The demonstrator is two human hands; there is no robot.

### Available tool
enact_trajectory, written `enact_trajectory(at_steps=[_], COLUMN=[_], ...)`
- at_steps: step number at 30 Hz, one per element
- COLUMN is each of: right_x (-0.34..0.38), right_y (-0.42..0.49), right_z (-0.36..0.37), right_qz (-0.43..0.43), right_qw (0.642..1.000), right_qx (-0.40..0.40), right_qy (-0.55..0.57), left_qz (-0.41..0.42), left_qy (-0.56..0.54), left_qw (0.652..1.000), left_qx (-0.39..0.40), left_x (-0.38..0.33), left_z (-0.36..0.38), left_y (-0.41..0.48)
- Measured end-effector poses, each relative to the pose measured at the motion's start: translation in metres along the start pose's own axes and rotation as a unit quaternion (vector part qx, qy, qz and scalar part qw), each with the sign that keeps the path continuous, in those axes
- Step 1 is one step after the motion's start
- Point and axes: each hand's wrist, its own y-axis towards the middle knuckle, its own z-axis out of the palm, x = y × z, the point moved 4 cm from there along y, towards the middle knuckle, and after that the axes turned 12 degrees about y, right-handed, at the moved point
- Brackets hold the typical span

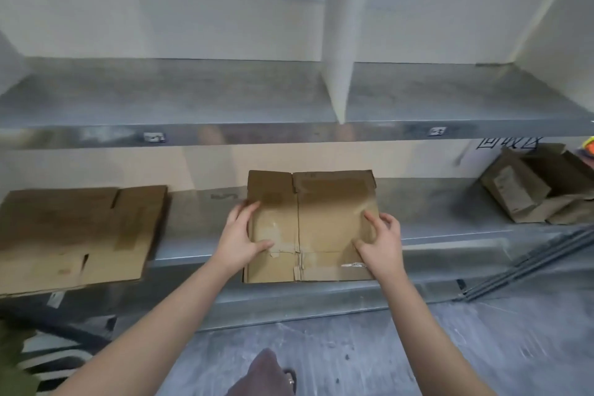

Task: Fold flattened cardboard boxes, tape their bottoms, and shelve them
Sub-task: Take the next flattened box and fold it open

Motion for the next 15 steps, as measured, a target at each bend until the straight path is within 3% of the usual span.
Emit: enact_trajectory(at_steps=[8,15], right_x=[-0.054,-0.09], right_y=[0.068,0.121], right_z=[-0.104,-0.174], right_qz=[0.022,0.057], right_qw=[0.999,0.996], right_qx=[-0.035,-0.039], right_qy=[0.008,0.062], left_qz=[0.039,0.003], left_qy=[0.01,-0.018], left_qw=[0.999,0.998], left_qx=[0.018,0.062], left_x=[-0.102,-0.162], left_z=[0.086,0.146], left_y=[0.055,0.081])
